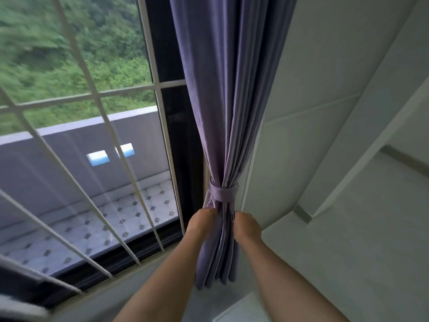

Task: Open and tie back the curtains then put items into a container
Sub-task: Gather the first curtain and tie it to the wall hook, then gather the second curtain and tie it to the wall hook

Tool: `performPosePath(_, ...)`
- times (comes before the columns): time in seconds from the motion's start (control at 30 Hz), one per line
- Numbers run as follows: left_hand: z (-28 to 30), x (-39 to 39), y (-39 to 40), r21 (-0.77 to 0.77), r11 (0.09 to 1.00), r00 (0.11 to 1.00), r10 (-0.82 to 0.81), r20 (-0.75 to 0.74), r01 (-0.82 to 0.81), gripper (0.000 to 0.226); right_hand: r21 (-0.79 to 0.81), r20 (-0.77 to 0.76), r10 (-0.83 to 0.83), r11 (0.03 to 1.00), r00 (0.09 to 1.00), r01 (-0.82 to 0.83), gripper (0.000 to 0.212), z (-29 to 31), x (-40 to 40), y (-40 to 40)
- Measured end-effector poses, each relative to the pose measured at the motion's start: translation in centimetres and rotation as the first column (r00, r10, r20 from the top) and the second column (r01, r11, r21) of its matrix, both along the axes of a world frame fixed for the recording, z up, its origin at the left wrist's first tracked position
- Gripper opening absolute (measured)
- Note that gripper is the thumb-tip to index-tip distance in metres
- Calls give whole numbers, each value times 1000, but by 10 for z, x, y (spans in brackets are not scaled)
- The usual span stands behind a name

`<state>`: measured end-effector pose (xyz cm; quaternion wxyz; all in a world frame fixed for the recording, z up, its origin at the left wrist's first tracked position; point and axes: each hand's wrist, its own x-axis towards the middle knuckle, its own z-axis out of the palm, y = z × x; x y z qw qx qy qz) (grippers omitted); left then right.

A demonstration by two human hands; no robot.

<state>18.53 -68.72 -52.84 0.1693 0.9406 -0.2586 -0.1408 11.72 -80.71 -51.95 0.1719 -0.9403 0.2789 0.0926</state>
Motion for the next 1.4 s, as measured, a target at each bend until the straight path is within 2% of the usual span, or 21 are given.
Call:
performPosePath(0.1,12,-16,5,48,999,1000,14,11,-15,26,-9,-3,58,998,998,-58,25,10,-16,-3)
performPosePath(0.3,58,-54,16,4,990,990,142,13,-142,23,-2,82,154,988,985,-154,28,48,-37,-3)
performPosePath(0.57,99,-89,43,-36,962,954,272,128,-269,22,-20,195,238,971,951,-239,27,96,-59,1)
performPosePath(0.67,118,-91,43,-75,960,946,280,165,-271,22,-43,245,272,962,931,-270,25,113,-56,7)
performPosePath(0.8,153,-87,50,-153,946,919,315,236,-285,26,-46,306,307,950,901,-308,32,141,-48,30)
performPosePath(0.93,192,-82,85,-221,928,891,356,281,-301,29,-131,322,406,914,855,-384,29,171,-36,69)
performPosePath(1.07,220,-79,161,-316,882,839,445,313,-350,32,-165,377,521,851,765,-498,30,204,-21,145)
performPosePath(1.17,241,-89,244,-354,839,772,529,351,-413,30,-194,445,605,785,660,-589,28,237,-13,230)
performPosePath(1.3,273,-126,386,-361,755,623,655,427,-547,31,-245,531,708,654,465,-716,32,273,-19,368)
performPosePath(1.4,305,-180,506,-341,647,462,742,485,-682,32,-278,576,756,538,310,-796,30,290,-41,479)
